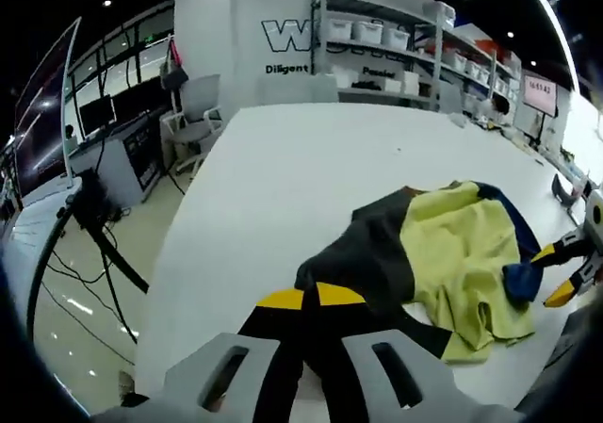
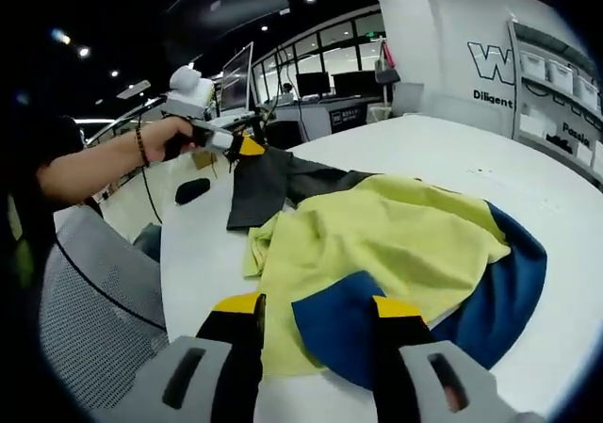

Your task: Fold the garment on the visible template until the final outline fits inside the template.

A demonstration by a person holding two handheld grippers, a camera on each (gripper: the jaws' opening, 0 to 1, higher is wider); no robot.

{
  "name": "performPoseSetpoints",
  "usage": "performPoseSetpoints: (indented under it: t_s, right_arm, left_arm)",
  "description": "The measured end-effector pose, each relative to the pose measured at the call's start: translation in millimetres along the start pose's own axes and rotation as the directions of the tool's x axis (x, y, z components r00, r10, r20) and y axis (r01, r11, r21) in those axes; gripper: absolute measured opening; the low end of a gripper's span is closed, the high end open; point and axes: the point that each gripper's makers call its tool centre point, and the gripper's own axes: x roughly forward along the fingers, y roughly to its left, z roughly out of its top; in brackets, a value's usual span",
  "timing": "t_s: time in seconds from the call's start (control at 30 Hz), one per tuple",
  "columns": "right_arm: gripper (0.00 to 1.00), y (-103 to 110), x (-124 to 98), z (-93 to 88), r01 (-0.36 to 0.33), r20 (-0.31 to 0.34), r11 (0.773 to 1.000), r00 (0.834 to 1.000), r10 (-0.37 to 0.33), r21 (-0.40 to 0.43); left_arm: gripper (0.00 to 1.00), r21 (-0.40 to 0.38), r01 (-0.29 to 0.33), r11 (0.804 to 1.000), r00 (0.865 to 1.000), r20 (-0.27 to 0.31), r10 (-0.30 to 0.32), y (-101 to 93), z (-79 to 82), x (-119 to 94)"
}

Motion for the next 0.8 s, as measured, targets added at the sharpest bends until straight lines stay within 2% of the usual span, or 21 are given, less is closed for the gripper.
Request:
performPoseSetpoints:
  t_s: [0.1, 0.2, 0.4, 0.47, 0.53, 0.57, 0.6, 0.63, 0.7, 0.73, 0.8]
  right_arm:
    - [0.36, 3.3, 0.5, -1.1, -0.012, -0.008, 1.0, 1.0, 0.012, -0.004]
    - [0.36, 5.2, 0.9, -5.2, -0.019, -0.024, 1.0, 1.0, 0.019, -0.004]
    - [0.36, 11.0, 1.5, -8.8, -0.036, -0.04, 0.999, 0.999, 0.036, -0.014]
    - [0.35, 14.9, 1.7, -9.8, -0.054, -0.048, 0.998, 0.997, 0.053, -0.016]
    - [0.34, 17.6, 0.2, -11.7, -0.077, -0.064, 0.996, 0.995, 0.074, -0.048]
    - [0.33, 19.5, -0.9, -12.1, -0.09, -0.068, 0.994, 0.994, 0.087, -0.054]
    - [0.32, 20.8, -1.8, -12.7, -0.099, -0.071, 0.994, 0.993, 0.095, -0.053]
    - [0.32, 21.6, -3.0, -14.1, -0.104, -0.077, 0.993, 0.992, 0.1, -0.051]
    - [0.3, 23.9, -4.2, -17.8, -0.115, -0.093, 0.991, 0.99, 0.109, -0.065]
    - [0.29, 24.8, -4.3, -20.6, -0.118, -0.104, 0.991, 0.988, 0.111, -0.065]
    - [0.29, 25.6, -4.1, -24.8, -0.12, -0.115, 0.991, 0.987, 0.112, -0.062]
  left_arm:
    - [0.0, -0.033, -0.012, 0.999, 1.0, -0.024, 0.011, 2.9, -10.6, 4.5]
    - [0.06, 0.025, -0.06, 0.998, 0.998, -0.031, 0.061, 10.8, -17.5, 2.9]
    - [0.12, 0.018, -0.032, 0.999, 0.999, -0.018, 0.032, 6.3, -17.1, -10.5]
    - [0.15, 0.02, 0.003, 1.0, 1.0, 0.002, -0.003, -2.7, -15.7, -17.5]
    - [0.15, 0.063, 0.041, 0.997, 0.999, 0.015, -0.042, -12.4, -14.2, -22.2]
    - [0.15, 0.075, 0.031, 0.997, 0.999, 0.015, -0.032, -13.4, -14.9, -23.6]
    - [0.15, 0.12, 0.076, 0.99, 0.997, -0.023, -0.073, -22.4, -20.7, -24.8]
    - [0.15, 0.125, 0.114, 0.986, 0.993, -0.041, -0.109, -30.4, -23.8, -26.4]
    - [0.14, 0.096, 0.162, 0.982, 0.987, -0.029, -0.16, -44.5, -24.3, -29.0]
    - [0.15, 0.09, 0.212, 0.973, 0.977, -0.03, -0.21, -56.8, -26.2, -31.9]
    - [0.16, 0.076, 0.247, 0.966, 0.969, -0.028, -0.245, -67.3, -28.0, -34.4]
